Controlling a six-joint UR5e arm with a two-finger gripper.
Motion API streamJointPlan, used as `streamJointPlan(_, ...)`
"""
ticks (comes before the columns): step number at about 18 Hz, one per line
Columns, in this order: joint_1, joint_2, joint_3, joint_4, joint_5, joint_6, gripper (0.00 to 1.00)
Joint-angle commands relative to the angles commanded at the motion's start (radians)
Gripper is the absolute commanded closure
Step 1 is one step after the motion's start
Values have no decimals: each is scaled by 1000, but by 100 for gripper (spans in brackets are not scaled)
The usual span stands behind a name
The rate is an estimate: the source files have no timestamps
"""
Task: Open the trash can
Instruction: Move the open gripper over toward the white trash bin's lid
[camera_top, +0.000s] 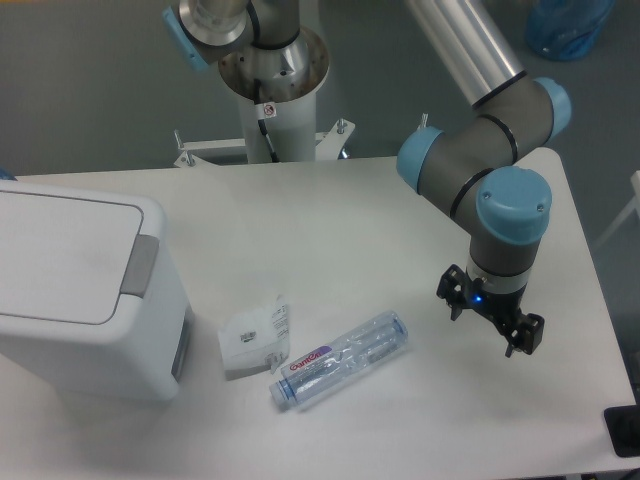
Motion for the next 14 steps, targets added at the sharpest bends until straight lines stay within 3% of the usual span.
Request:
streamJointPlan(8, -11, 5, -8, 11, -14, -35, 0)
streamJointPlan(14, -57, 24, -11, 12, -145, -342, 0)
